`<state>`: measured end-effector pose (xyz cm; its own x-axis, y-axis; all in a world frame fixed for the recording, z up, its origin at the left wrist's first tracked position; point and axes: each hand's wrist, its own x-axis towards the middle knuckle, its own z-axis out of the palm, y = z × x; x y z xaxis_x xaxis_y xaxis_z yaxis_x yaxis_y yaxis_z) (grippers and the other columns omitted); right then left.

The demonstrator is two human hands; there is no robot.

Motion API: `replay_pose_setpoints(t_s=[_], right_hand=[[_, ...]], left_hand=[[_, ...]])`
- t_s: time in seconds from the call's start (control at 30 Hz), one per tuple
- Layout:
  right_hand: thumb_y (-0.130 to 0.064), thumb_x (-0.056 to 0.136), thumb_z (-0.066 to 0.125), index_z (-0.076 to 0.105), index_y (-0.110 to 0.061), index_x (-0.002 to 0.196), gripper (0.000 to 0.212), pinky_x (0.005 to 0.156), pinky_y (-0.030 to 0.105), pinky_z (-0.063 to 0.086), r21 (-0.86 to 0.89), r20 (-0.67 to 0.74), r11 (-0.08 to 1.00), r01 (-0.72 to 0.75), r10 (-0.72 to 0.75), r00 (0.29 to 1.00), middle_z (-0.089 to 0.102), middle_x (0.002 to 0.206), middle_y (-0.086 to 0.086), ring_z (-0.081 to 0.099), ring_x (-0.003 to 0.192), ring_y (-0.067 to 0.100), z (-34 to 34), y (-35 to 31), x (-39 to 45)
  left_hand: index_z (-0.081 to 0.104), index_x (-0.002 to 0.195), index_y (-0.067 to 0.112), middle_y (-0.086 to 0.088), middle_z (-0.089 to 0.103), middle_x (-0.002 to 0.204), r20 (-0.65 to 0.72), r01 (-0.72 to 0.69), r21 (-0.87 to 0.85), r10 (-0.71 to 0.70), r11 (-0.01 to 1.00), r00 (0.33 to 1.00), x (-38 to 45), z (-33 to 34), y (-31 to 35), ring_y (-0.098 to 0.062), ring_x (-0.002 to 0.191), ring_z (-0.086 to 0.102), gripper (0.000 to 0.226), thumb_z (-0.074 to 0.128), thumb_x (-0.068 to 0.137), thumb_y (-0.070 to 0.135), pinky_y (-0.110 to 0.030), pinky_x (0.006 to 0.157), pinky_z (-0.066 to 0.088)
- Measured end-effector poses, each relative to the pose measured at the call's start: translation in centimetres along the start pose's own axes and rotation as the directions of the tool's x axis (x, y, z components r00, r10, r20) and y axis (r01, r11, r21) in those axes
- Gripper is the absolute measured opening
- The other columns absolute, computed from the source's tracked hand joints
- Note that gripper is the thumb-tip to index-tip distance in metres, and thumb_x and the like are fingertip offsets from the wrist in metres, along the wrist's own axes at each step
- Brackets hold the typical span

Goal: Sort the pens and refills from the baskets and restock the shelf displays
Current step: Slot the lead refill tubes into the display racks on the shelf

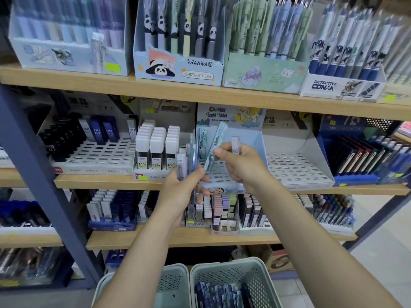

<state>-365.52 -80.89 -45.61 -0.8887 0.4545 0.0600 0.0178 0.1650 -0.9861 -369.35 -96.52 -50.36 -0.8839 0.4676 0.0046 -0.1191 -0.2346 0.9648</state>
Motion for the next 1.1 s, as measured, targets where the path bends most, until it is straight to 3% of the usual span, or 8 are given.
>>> replay_pose_setpoints(t_s=[0.2,0.3,0.43,0.57,0.73,0.9,1.1], right_hand=[[-0.021,0.093,0.071,0.060,-0.021,0.083,0.015,0.039,0.008,0.032,-0.059,-0.142,0.997,0.058,-0.066,0.988,0.064,0.084,-0.001,0.044,0.036,-0.005,0.6,1.0,2.6],[-0.020,0.093,0.070,0.059,-0.022,0.083,0.015,0.043,0.008,0.035,-0.087,-0.142,0.994,0.071,-0.083,0.986,0.063,0.080,-0.005,0.049,0.043,-0.007,0.9,1.0,3.3],[-0.017,0.092,0.071,0.061,-0.018,0.088,0.011,0.057,0.005,0.044,-0.133,-0.108,0.985,0.111,-0.125,0.986,0.062,0.079,-0.007,0.058,0.070,0.001,1.1,1.2,3.9],[-0.018,0.091,0.073,0.065,-0.013,0.095,0.011,0.062,0.015,0.043,-0.187,-0.089,0.976,0.109,-0.128,0.988,0.061,0.075,-0.008,0.057,0.070,0.002,1.4,1.2,4.5],[-0.015,0.089,0.074,0.065,-0.012,0.089,0.010,0.056,0.006,0.042,-0.181,-0.077,0.976,0.121,-0.136,0.988,0.059,0.070,-0.008,0.054,0.061,-0.002,1.4,1.2,4.5],[-0.016,0.088,0.075,0.063,-0.021,0.077,0.017,0.063,0.012,0.044,-0.168,-0.109,0.976,0.140,-0.159,0.981,0.060,0.072,-0.007,0.056,0.066,0.002,1.2,1.3,4.6],[-0.016,0.087,0.076,0.064,-0.019,0.074,0.019,0.069,0.019,0.047,-0.118,-0.185,0.981,0.154,-0.174,0.967,0.064,0.072,-0.005,0.060,0.070,0.007,0.8,1.8,4.8]], left_hand=[[0.060,0.113,0.015,-0.006,0.069,0.074,0.009,0.092,-0.165,-0.091,0.982,0.996,0.1,-0.2,0.1,-0.019,0.058,0.063,0.028,0.065,0.095,0.036,-0.030,0.049,0.057],[0.059,0.114,0.014,-0.007,0.066,0.075,0.015,0.122,-0.175,-0.122,0.977,0.992,0.3,-0.5,0.1,-0.019,0.057,0.061,0.037,0.064,0.093,0.044,-0.026,0.043,0.049],[0.060,0.112,0.018,-0.007,0.062,0.074,0.020,0.116,-0.163,-0.114,0.980,0.993,0.5,-0.8,-0.1,-0.017,0.053,0.053,0.030,0.066,0.093,0.040,-0.022,0.040,0.033],[0.061,0.108,0.020,-0.006,0.061,0.072,0.026,0.088,-0.153,-0.085,0.984,0.996,0.7,-0.9,-0.3,-0.017,0.053,0.050,0.019,0.067,0.095,0.033,-0.021,0.041,0.029],[0.059,0.109,0.019,-0.006,0.061,0.073,0.008,0.069,-0.125,-0.069,0.990,0.998,0.8,-0.9,-0.6,-0.016,0.052,0.051,0.018,0.065,0.097,0.030,-0.021,0.040,0.029],[0.059,0.111,0.018,-0.006,0.062,0.074,-0.005,0.072,-0.104,-0.073,0.992,0.997,1.0,-0.9,-0.9,-0.016,0.052,0.051,0.021,0.067,0.096,0.031,-0.022,0.041,0.029],[0.059,0.108,0.019,-0.005,0.062,0.073,-0.013,0.067,-0.081,-0.068,0.994,0.998,1.1,-1.0,-1.1,-0.015,0.052,0.051,0.020,0.067,0.096,0.032,-0.022,0.040,0.030]])
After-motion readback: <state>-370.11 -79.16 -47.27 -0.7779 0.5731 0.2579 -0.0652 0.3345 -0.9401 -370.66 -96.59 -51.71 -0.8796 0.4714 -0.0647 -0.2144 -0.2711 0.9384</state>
